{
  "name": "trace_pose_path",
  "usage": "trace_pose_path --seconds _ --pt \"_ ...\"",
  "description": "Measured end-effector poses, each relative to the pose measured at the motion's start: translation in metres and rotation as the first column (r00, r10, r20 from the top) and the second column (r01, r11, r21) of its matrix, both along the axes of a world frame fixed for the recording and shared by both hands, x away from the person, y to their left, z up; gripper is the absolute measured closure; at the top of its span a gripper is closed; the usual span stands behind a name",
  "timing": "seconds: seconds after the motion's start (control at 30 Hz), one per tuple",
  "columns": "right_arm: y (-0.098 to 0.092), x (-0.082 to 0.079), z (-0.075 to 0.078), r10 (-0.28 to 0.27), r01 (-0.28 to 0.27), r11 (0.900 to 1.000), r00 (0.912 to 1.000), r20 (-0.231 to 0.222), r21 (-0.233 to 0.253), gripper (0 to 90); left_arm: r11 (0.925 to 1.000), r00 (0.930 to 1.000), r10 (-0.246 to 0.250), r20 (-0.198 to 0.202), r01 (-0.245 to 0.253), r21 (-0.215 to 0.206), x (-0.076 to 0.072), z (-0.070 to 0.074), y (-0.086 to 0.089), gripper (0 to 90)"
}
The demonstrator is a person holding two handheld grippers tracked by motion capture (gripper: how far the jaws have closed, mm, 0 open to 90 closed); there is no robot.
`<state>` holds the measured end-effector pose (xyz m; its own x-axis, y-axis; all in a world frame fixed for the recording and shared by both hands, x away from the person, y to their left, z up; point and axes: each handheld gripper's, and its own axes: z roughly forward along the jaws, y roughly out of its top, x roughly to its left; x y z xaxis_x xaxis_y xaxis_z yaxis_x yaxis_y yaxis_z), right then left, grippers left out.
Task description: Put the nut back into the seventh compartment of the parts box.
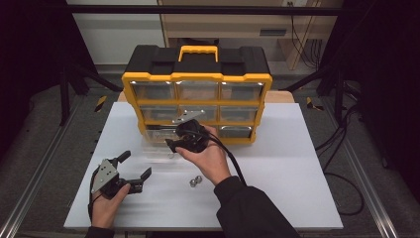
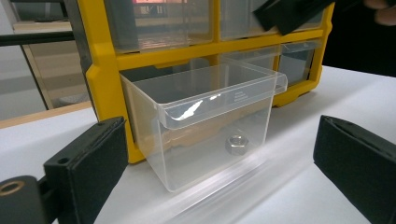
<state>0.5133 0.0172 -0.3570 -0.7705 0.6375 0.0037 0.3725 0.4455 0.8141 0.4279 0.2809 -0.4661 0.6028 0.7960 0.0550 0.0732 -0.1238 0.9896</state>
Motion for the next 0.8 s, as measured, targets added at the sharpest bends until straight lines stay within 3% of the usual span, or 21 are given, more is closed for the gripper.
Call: trace_pose_path --seconds 0.2,0.4,0.8 --pt "-0.017 -0.019 0.000 0.002 0.000 0.998 0.9995 0.031 -0.059 20.8 1.0000 1.0000 0.003 0.002 -0.003 0.003 0.000 0.000 0.000 2.9" --pt "-0.035 -0.033 -0.014 -0.005 0.008 0.993 0.9995 0.030 -0.119 13.8 1.0000 1.0000 0.007 0.002 -0.007 0.004 0.000 0.000 0.001 2.9" --pt "-0.057 -0.038 -0.047 -0.029 0.019 0.988 0.9979 -0.058 -0.156 11.1 1.0000 1.0000 0.005 0.001 -0.005 0.005 0.000 0.000 0.001 2.9"
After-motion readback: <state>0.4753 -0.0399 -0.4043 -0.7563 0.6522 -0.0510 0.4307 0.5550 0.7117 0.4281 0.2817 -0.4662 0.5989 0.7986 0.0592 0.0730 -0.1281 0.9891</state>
